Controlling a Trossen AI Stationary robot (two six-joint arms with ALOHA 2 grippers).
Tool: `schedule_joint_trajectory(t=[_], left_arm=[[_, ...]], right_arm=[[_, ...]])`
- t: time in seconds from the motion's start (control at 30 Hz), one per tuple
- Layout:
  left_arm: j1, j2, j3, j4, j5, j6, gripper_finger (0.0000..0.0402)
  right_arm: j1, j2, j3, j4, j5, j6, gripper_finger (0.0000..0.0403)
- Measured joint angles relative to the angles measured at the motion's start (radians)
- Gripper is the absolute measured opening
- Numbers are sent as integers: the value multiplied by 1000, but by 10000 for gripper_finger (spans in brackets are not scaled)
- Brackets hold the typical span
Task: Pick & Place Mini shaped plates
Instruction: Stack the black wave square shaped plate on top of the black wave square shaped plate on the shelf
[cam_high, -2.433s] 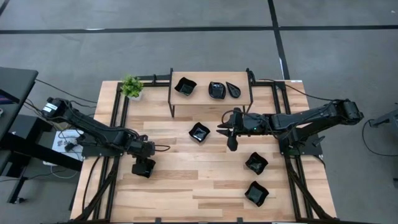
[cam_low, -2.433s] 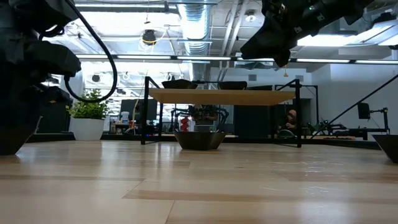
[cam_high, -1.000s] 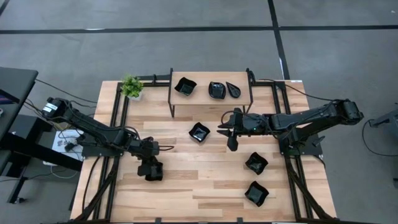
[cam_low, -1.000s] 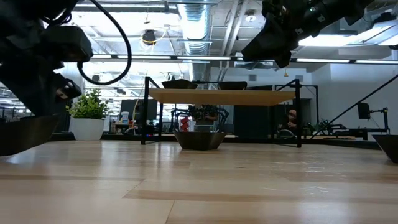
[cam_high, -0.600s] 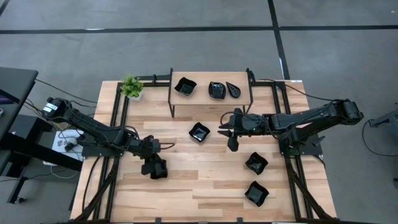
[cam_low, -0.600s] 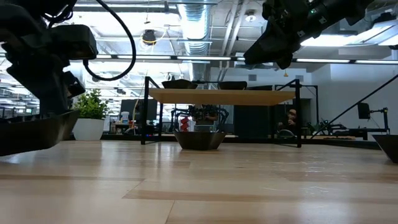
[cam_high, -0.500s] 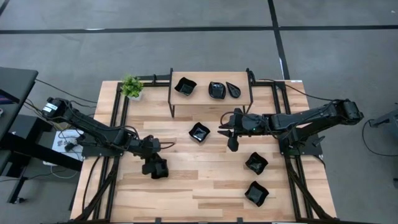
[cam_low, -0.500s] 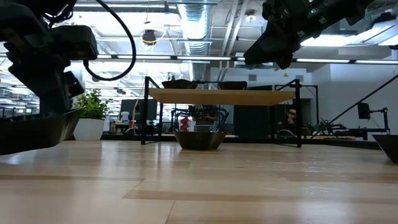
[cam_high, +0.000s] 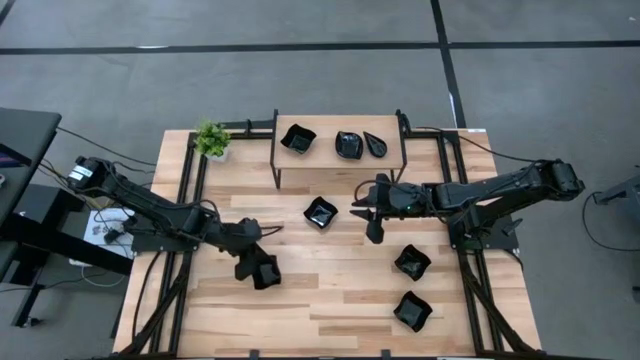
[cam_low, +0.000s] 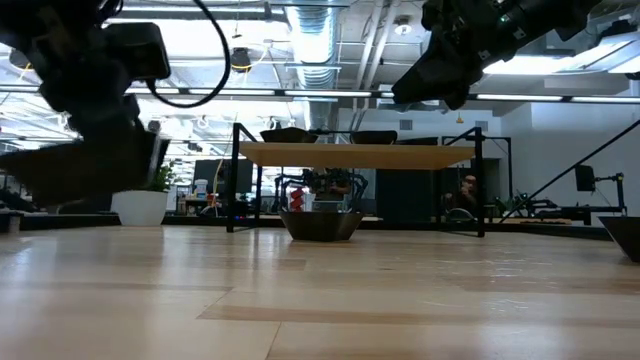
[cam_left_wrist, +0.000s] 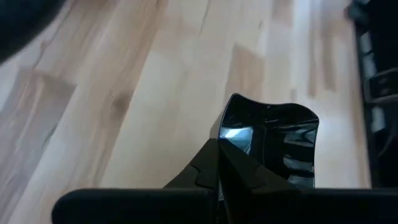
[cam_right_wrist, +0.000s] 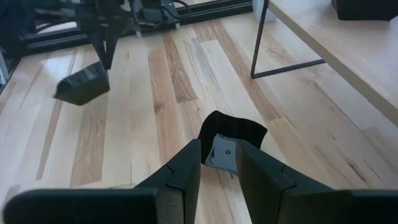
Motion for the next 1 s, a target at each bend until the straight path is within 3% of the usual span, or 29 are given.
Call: schedule_joint_trajectory(t=[0.37, 0.77, 1.0], left_arm=[[29, 0, 0, 149, -53, -121, 7], [33, 0, 6, 299, -177, -122, 7], [130, 0, 84, 302, -201, -83, 6]], right_arm=[[3, 0, 0, 0, -29, -48, 98], [57, -1, 0, -26, -29, -108, 98], [71, -20, 44, -118, -24, -142, 98]])
